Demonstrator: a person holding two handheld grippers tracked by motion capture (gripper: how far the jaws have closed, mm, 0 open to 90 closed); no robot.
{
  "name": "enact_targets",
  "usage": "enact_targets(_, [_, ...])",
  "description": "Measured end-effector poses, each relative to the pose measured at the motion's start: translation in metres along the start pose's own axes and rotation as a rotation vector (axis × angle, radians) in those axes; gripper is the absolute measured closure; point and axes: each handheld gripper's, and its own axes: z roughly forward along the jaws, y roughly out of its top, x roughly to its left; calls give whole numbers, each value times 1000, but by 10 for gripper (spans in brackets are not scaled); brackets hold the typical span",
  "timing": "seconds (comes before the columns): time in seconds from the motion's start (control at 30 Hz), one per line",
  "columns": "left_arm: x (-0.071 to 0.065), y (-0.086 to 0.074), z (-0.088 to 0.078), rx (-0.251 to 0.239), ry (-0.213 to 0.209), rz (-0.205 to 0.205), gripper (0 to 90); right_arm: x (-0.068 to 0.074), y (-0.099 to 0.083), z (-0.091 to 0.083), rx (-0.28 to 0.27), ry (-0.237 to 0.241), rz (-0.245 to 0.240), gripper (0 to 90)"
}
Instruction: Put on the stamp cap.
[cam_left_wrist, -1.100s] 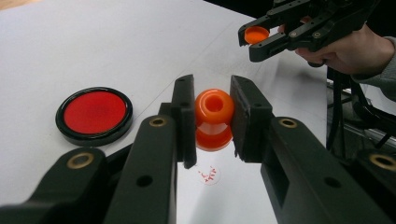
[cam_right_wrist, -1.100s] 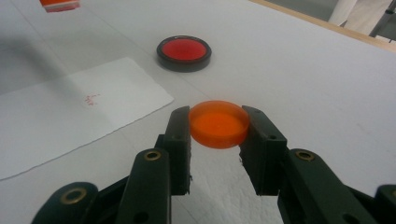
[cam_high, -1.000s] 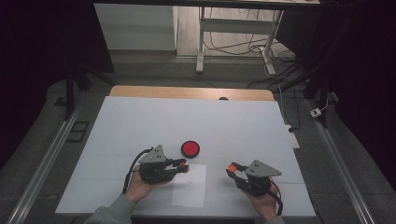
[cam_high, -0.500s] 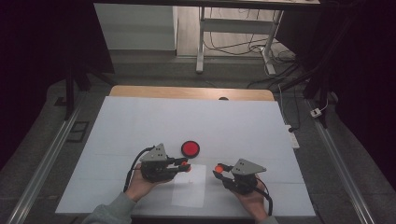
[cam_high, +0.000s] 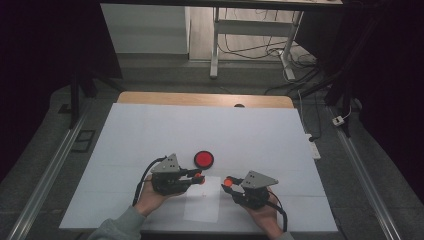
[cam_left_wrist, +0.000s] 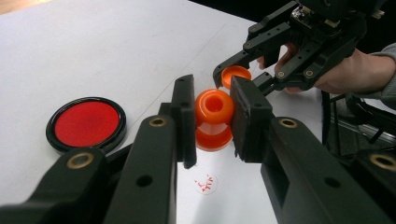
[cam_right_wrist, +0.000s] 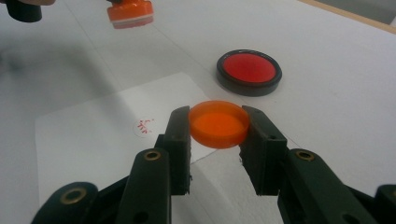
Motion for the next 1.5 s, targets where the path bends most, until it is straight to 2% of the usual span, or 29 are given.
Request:
enact_targets(0.33, [0, 0, 1, 3, 1, -1, 723, 7, 3, 6, -4, 27, -6, 640])
enact_targets(0.83, [-2, 1, 4, 6, -8, -2, 723, 18, 10, 17, 8, 39, -28, 639])
enact_targets(0.97, [-3, 1, 5, 11, -12, 2, 723, 22, 11, 20, -6, 56, -27, 639])
enact_targets(1.17, [-3, 1, 5, 14, -13, 2, 723, 28, 14, 26, 7, 66, -42, 639])
enact_targets(1.23, [-3, 1, 6, 15, -14, 2, 723, 29, 13, 28, -5, 74, -35, 639])
enact_targets(1.33, [-4, 1, 6, 16, -15, 4, 723, 29, 14, 29, 11, 68, -42, 639])
enact_targets(1.5, [-4, 1, 6, 14, -14, 3, 723, 31, 14, 33, 1, 78, -37, 639])
